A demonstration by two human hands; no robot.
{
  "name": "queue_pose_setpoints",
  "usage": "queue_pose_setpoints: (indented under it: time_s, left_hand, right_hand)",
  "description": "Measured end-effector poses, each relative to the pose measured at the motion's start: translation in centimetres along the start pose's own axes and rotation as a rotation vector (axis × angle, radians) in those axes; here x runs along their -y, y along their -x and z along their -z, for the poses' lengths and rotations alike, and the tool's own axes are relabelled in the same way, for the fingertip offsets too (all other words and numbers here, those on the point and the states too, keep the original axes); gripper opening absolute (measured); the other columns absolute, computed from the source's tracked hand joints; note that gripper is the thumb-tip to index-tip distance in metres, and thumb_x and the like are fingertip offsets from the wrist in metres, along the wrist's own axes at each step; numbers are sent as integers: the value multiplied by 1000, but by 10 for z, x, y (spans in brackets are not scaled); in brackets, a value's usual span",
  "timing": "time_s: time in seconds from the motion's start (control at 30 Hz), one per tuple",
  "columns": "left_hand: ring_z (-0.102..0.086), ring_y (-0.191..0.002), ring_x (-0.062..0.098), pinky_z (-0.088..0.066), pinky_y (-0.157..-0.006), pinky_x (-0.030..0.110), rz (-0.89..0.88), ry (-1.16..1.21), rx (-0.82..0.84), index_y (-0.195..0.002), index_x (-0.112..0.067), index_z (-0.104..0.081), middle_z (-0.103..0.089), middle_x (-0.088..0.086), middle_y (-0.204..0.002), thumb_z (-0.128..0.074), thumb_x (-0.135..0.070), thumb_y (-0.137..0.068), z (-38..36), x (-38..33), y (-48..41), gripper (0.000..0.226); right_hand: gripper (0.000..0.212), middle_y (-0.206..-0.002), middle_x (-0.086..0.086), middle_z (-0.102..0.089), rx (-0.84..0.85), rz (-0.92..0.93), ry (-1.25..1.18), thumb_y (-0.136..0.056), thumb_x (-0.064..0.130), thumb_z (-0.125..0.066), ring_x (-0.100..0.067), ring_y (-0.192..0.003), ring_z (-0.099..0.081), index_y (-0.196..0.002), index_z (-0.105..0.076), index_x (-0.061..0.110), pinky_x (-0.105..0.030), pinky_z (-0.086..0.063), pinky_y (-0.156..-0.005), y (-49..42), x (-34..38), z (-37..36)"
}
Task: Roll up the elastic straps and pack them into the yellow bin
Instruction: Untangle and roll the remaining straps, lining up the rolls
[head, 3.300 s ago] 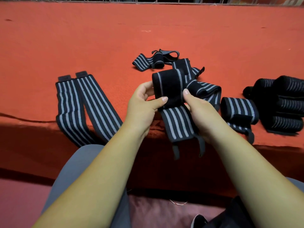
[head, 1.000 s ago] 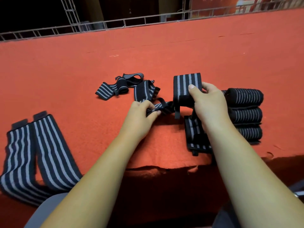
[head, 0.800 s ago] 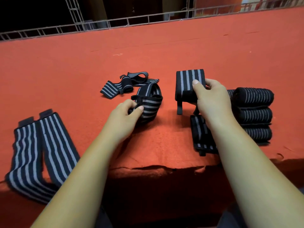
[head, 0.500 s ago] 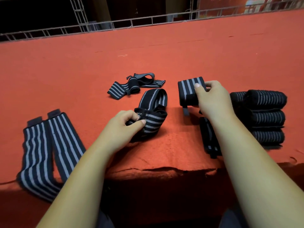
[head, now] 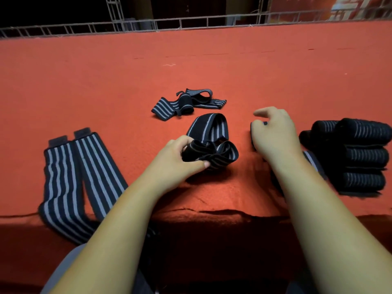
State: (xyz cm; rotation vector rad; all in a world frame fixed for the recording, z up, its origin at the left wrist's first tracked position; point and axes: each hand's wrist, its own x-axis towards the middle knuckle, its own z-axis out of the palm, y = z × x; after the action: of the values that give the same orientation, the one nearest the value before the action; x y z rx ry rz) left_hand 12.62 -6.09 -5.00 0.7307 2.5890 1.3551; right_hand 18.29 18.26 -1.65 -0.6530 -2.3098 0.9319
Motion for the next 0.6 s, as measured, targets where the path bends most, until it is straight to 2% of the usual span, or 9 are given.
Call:
queue_pose_setpoints:
  time_s: [0.03, 0.1, 0.2, 0.27, 0.33, 0.43, 0.5, 0.6]
  left_hand:
    - [-72, -104, 13, -59, -99, 47, 19, 36, -10, -106, -42, -68, -74, -6, -110, -89, -46, -76, -1, 0, -1, 36]
    - [-77, -97, 17, -62, -93, 50, 71, 123, -47, -102, -37, -68, -79, -6, -103, -91, -42, -76, -3, 2, -3, 35]
    - [-78, -87, 14, -63, -76, 42, 152, 205, -111, -102, -30, -69, -80, -4, -99, -95, -41, -77, -7, 2, -7, 38]
    - [-78, -86, 13, -65, -74, 40, 197, 215, -119, -108, -26, -68, -80, -3, -102, -95, -44, -76, -8, 1, -7, 46]
    - [-81, -88, 16, -68, -81, 46, 232, 258, -114, -112, -24, -68, -82, -2, -103, -96, -50, -72, -6, 5, -8, 56]
    - [-81, -95, 13, -66, -92, 51, 206, 253, -65, -115, -28, -67, -82, -5, -107, -87, -66, -75, -3, 8, -7, 58]
    - [-77, -100, 9, -61, -98, 48, 160, 105, 2, -113, -36, -67, -79, -11, -109, -67, -83, -84, 0, 5, -5, 56]
    - [-64, -125, 8, -46, -115, 43, 133, -17, 100, -132, -37, -65, -72, -17, -132, -30, -95, -91, 3, -1, 0, 79]
  right_hand:
    - [32, -131, 0, -69, 67, 74, -55, -102, 18, -56, -18, -123, -63, -127, -75, 21, -25, -43, -103, 8, 9, -3]
    - [23, -122, 10, -73, 249, 191, -102, -106, 29, -60, -8, -116, -64, -122, -76, 26, -24, -44, -99, 24, 23, -10]
    - [27, -115, 14, -68, 470, 271, -52, -105, 53, -61, -2, -107, -63, -118, -74, 32, -26, -46, -92, 39, 25, -20]
    - [31, -115, 15, -62, 552, 306, -7, -102, 58, -62, 0, -106, -60, -119, -71, 34, -22, -42, -89, 39, 17, -23]
    - [33, -118, 13, -60, 576, 363, 39, -102, 54, -67, -2, -110, -58, -126, -71, 33, -23, -42, -95, 35, 8, -24]
    - [11, -107, 11, -66, 526, 371, 17, -104, 37, -70, -8, -103, -63, -111, -75, 31, -31, -47, -92, 30, 1, -24]
    - [6, -104, 11, -71, 481, 326, -20, -105, 33, -68, -8, -100, -65, -106, -73, 31, -33, -48, -89, 31, -1, -26]
    - [12, -104, 11, -78, 436, 222, -100, -105, 35, -65, -11, -101, -71, -110, -74, 29, -40, -56, -96, 32, -2, -28]
